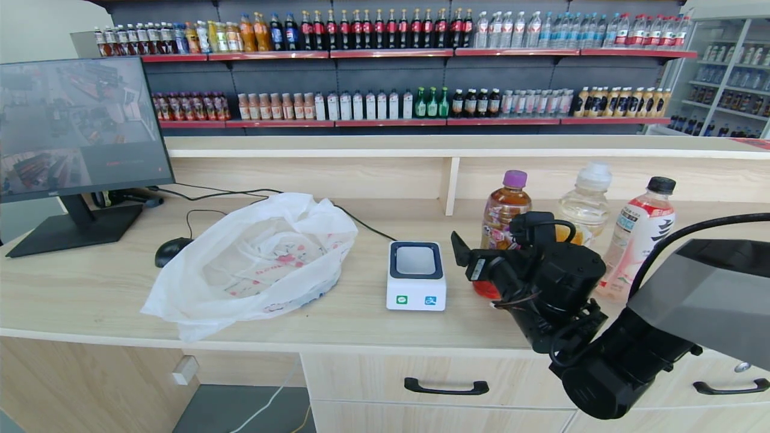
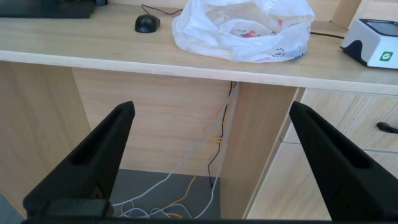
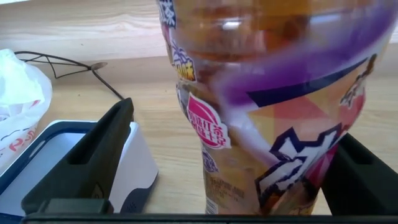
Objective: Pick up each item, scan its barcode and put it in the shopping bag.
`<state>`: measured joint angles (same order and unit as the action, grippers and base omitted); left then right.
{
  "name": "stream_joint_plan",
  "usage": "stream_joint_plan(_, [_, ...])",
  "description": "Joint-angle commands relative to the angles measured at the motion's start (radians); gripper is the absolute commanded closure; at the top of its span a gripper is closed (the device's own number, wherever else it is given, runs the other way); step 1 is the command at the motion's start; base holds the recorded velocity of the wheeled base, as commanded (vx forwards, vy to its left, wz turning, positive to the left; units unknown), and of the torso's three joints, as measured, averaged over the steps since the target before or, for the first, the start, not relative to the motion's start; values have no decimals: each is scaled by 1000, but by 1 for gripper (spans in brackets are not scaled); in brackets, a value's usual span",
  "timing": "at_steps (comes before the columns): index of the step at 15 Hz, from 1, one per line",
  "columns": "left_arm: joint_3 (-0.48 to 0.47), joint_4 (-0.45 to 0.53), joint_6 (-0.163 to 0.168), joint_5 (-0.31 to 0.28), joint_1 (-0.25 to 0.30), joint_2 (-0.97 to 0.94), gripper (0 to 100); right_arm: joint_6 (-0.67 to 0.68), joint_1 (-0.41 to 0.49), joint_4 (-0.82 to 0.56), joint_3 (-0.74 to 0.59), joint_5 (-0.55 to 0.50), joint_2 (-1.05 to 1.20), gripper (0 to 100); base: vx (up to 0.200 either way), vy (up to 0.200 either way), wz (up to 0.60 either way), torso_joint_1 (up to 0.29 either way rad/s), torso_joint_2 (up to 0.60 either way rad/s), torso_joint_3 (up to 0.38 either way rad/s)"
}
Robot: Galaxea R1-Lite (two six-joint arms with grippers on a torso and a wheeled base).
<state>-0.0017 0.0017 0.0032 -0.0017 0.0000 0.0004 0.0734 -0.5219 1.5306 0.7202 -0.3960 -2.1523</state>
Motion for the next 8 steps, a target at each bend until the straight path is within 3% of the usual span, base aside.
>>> stream_joint_plan(1, [0, 0, 0, 0, 0, 0, 0, 0, -1, 0, 2, -1, 0, 0, 0, 0, 0, 0, 0, 0])
stream_joint_plan(4, [2, 0, 0, 0, 0, 0, 0, 0, -3, 0, 2, -1, 5, 0, 0, 0, 0, 0, 0, 0])
stream_joint_plan(5, [0, 0, 0, 0, 0, 0, 0, 0, -3, 0, 2, -1, 6, 100, 0, 0, 0, 0, 0, 0])
stream_joint_plan(8, [0, 0, 0, 0, 0, 0, 0, 5, -3, 2, 5, -1, 14, 100, 0, 0, 0, 0, 0, 0])
